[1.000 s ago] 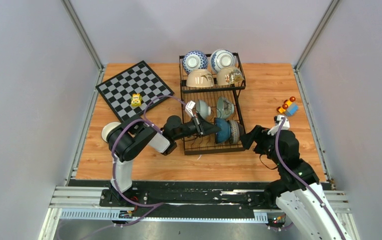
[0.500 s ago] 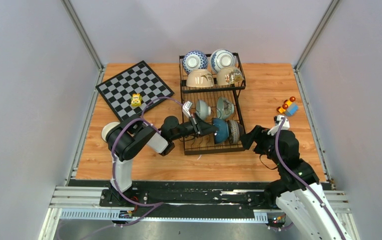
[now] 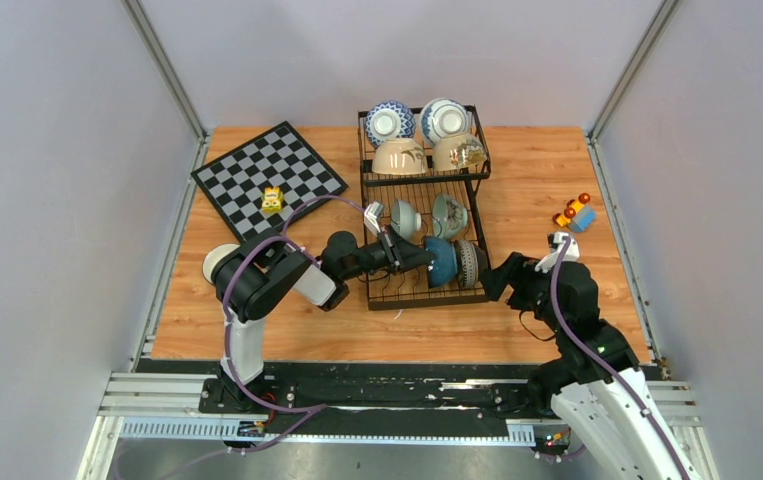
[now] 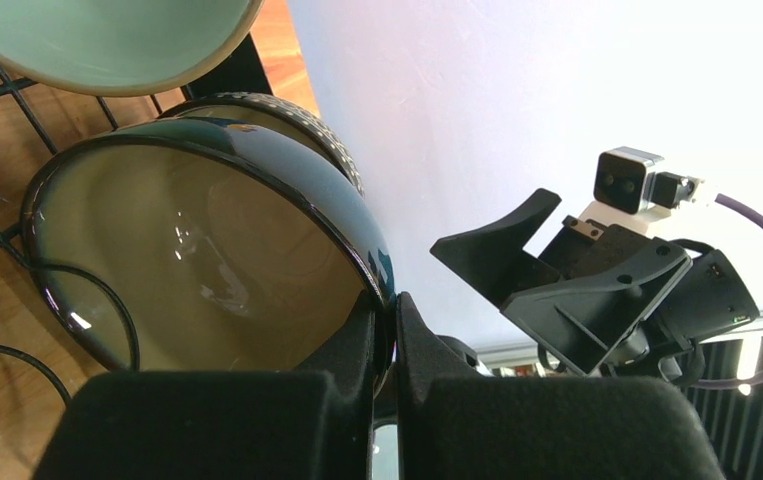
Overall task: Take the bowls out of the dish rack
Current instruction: Pick up the bowl from the dish rack, then place the bowl at the center of the board.
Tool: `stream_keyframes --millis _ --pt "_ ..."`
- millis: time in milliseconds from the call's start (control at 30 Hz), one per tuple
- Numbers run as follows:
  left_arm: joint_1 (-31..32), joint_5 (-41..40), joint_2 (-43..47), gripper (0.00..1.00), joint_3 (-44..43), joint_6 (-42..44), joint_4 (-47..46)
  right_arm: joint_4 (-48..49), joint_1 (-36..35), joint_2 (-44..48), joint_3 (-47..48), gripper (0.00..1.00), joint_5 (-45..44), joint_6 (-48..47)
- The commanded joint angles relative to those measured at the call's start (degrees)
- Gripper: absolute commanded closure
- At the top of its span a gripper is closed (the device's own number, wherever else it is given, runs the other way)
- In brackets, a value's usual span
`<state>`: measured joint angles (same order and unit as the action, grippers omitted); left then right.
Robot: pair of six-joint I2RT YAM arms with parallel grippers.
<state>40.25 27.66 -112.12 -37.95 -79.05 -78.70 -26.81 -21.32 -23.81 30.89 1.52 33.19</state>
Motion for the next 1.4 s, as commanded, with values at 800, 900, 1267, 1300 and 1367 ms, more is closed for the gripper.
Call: stream_keyframes --millis 800,900,1267,1300,1367 --pt "-0.61 -4.02 7.56 1.0 -3.95 1.28 -9.13 -2.23 0.8 1.23 0.39 0.18 0.2 -0.67" --pt "-0.61 -3.85 8.4 1.0 -3.33 1.39 -9.06 -2.28 0.84 1.32 0.73 0.18 0.38 -0.54" --pt "-0.61 -2.87 13.78 1.0 1.72 1.35 -8.61 -2.59 0.84 1.27 3.18 0.17 3.3 -1.82" --pt "-0.59 -2.69 14.64 1.0 2.37 1.39 -8.47 -2.55 0.84 1.08 3.59 0.17 3.97 -2.2" --pt "-0.52 -2.36 16.75 1.0 3.64 1.71 -7.63 -2.52 0.84 0.82 4.74 0.17 5.42 -3.09"
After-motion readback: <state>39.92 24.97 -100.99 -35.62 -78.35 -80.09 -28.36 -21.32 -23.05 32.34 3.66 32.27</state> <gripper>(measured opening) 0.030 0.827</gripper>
